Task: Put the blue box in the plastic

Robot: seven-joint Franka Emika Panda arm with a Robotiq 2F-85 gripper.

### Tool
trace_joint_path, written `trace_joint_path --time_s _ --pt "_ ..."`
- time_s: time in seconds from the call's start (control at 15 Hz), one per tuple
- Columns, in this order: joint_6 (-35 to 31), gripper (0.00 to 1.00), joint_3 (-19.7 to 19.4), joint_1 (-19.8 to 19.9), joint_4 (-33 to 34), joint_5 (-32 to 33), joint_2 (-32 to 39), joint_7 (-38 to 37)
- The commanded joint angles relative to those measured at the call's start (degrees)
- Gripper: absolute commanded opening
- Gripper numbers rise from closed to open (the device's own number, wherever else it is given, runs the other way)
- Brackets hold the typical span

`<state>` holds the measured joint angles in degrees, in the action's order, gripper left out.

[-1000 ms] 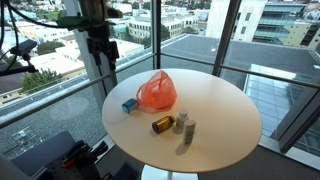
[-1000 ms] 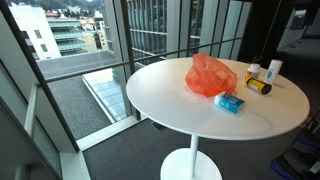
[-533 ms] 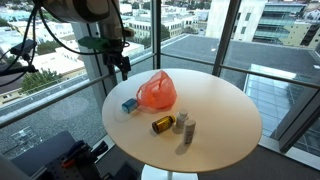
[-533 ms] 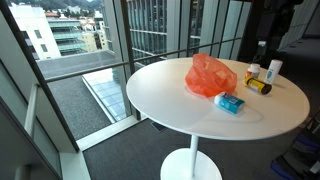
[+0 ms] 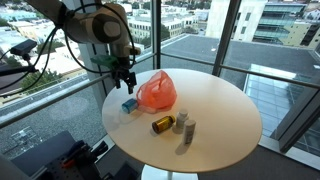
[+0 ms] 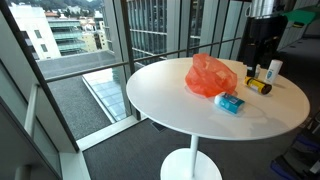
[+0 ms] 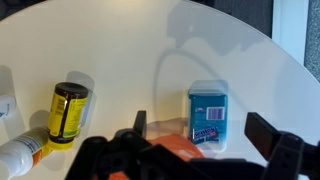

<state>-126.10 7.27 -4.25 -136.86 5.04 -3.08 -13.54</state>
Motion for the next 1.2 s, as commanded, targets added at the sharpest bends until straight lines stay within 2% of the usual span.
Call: trace_joint_path --time_s 0.0,0.33,0.8,1.13 --pt "0.2 1.00 -0.5 -0.4 0.3 0.0 0.2 0.0" --pt "-4.0 1.00 -0.3 -0.9 -0.2 -0.1 3.1 0.3" --pt "-15.7 1.00 -0.6 -2.3 -0.1 0.3 10.3 0.0" --pt "-21.5 1.00 -1.3 -3.0 0.0 0.8 13.8 -0.2"
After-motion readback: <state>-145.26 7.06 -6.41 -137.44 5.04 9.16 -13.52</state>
